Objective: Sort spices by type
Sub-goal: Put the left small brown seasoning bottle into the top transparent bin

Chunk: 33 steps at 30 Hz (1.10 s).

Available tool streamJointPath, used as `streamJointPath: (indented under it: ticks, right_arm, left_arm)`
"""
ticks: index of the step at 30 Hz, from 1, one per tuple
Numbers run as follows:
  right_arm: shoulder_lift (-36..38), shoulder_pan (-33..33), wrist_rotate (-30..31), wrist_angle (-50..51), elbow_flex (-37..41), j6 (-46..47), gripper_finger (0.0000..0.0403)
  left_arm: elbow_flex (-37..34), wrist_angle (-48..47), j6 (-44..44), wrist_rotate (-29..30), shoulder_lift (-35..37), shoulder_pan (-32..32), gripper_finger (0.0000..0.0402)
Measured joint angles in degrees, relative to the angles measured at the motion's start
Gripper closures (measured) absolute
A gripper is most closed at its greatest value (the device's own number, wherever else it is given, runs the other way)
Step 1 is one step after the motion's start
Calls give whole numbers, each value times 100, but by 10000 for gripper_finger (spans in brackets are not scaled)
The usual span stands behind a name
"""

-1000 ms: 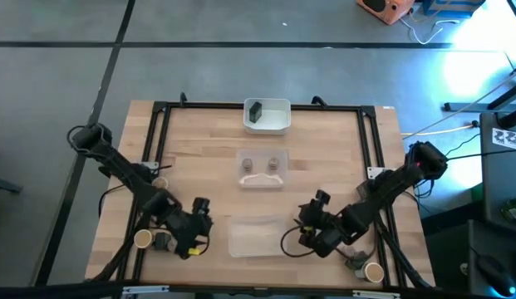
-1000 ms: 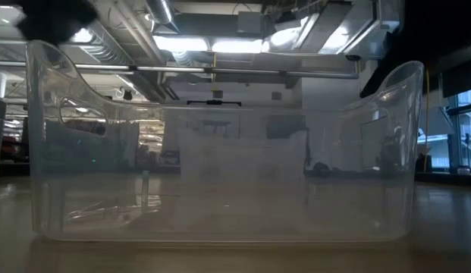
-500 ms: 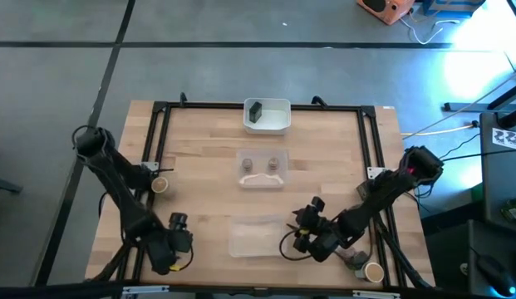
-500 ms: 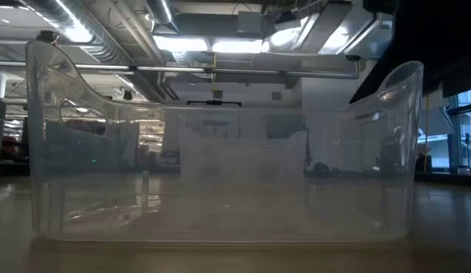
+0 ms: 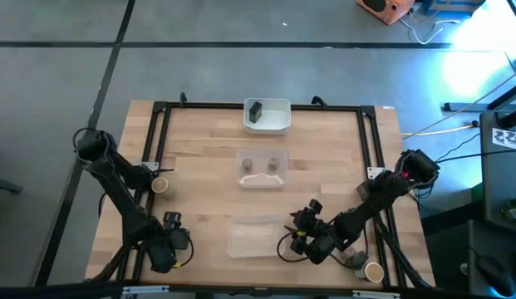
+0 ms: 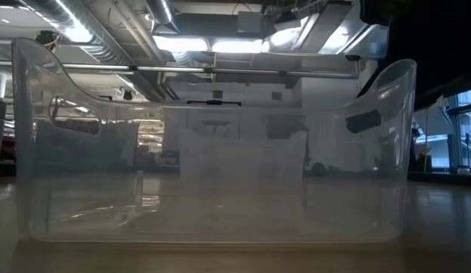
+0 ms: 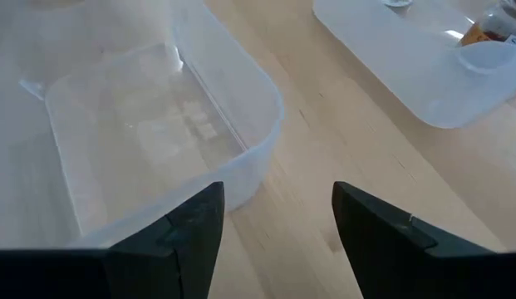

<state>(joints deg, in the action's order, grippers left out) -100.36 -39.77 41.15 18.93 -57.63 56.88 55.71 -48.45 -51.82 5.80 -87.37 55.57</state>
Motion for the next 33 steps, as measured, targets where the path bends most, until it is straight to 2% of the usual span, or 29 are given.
streamJointPath:
  ticks: [4, 15, 18, 27, 33]
  right_arm:
    - [0, 0, -9, 2, 0, -3, 178]
    - [0, 1, -2, 1, 0, -7, 178]
    - [0, 2, 0, 1, 0, -7, 178]
    - [2, 2, 129, 1, 0, -9, 178]
    - [2, 2, 177, 1, 0, -11, 178]
  left_arm:
    - [-99, -48, -95, -309, -224, 0, 112]
    - [-99, -11, -160, -373, -488, -13, 114]
    - [-99, -9, -204, -415, -488, -15, 133]
    - [-97, 3, -155, -418, -486, -17, 230]
    - [-56, -39, -119, -417, -481, -38, 238]
